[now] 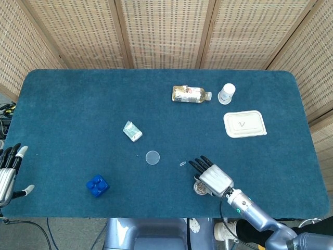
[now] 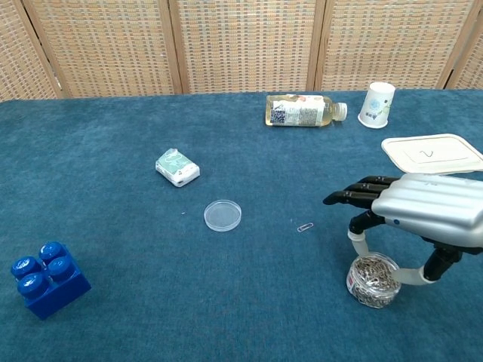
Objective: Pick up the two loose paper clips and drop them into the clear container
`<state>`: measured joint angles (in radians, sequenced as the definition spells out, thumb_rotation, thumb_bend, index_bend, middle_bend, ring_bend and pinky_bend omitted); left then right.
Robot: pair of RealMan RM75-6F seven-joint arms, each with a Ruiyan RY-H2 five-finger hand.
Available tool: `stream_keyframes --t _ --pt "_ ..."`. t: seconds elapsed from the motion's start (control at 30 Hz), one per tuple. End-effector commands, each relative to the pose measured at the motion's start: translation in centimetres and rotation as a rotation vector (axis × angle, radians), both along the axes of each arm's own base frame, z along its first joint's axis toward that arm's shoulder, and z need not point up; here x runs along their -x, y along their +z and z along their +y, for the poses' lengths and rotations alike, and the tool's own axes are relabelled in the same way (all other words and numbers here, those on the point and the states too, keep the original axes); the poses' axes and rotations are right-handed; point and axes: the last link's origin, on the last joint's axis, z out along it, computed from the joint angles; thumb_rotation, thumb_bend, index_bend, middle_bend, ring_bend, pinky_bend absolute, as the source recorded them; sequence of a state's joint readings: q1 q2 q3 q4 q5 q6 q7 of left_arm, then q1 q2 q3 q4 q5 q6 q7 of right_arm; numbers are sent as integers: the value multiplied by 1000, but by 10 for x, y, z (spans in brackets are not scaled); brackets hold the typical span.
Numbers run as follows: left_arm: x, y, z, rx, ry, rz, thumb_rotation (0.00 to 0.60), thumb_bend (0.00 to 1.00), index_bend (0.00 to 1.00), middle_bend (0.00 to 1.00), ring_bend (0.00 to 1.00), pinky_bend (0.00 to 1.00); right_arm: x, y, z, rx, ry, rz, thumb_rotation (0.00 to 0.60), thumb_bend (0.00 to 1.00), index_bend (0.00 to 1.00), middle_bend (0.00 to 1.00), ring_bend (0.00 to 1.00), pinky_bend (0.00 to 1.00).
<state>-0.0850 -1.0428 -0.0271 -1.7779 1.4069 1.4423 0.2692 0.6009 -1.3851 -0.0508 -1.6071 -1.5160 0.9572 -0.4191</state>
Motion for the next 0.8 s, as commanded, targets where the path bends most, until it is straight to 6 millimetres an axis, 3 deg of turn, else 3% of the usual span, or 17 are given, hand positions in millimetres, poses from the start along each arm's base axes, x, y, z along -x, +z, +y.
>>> stream_keyframes --t 0.03,0.37,0.57,0.8 --pt "0 0 0 1 0 0 600 40 0 0 0 0 -1 2 0 5 4 1 600 126 351 26 0 0" --pt "0 1 0 -2 -1 -3 600 40 0 0 0 0 -16 17 -6 46 17 -58 600 132 351 26 0 0" --pt "0 2 0 -5 -2 -5 600 40 0 0 0 0 -43 25 -35 64 -34 -149 600 143 358 26 0 0" --pt "1 3 1 -7 4 -9 600 40 0 0 0 0 -62 2 -71 92 -109 -156 600 186 447 26 0 0"
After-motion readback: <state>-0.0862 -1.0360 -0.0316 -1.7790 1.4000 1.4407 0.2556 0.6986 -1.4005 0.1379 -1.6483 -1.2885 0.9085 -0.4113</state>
